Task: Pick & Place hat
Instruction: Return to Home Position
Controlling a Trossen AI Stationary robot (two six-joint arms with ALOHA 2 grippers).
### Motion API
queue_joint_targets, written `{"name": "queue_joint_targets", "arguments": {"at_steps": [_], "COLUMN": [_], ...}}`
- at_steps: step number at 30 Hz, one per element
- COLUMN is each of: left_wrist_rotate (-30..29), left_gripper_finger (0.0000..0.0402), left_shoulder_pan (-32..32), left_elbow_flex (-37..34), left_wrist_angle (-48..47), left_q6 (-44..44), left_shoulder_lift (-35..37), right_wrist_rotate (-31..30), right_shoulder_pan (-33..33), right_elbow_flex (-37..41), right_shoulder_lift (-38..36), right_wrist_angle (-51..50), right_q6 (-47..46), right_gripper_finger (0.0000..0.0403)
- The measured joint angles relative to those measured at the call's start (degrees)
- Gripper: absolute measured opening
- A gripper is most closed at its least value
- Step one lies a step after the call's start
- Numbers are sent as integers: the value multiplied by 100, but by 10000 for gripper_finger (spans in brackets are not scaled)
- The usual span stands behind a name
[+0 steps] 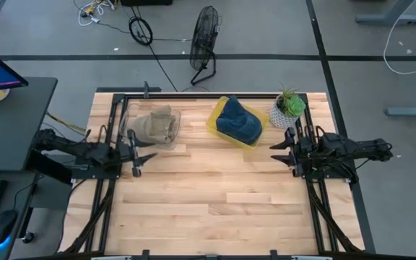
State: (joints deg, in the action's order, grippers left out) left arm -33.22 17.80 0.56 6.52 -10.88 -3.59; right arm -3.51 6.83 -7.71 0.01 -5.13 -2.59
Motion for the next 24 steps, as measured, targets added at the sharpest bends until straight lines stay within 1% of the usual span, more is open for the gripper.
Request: {"name": "queue_joint_targets", "arguments": {"at_steps": [3, 5, 7, 12, 18, 24], "left_wrist_rotate": [552, 910, 1129, 1100, 1097, 1096], "left_gripper_finger": [178, 178, 178, 178, 178, 178], "left_shoulder_pan": [0, 0, 1, 0, 0, 0], "left_elbow_flex": [0, -2, -2, -4, -7, -9], "left_wrist_angle": [-180, -201, -220, -223, -218, -218], "left_q6": [347, 418, 415, 583, 612, 617], "left_shoulder_lift": [-12, -14, -14, -14, -14, -14], "right_wrist_rotate": [14, 14, 13, 9, 0, 9], "right_shoulder_pan": [0, 2, 2, 2, 0, 2], "right_elbow_flex": [128, 212, 265, 281, 281, 329], "right_shoulder_lift": [-2, -2, -2, -2, -2, -2], "right_wrist_angle": [233, 345, 365, 367, 365, 265], "right_q6": [2, 0, -3, -68, 255, 220], "right_gripper_finger": [162, 162, 162, 162, 162, 162]}}
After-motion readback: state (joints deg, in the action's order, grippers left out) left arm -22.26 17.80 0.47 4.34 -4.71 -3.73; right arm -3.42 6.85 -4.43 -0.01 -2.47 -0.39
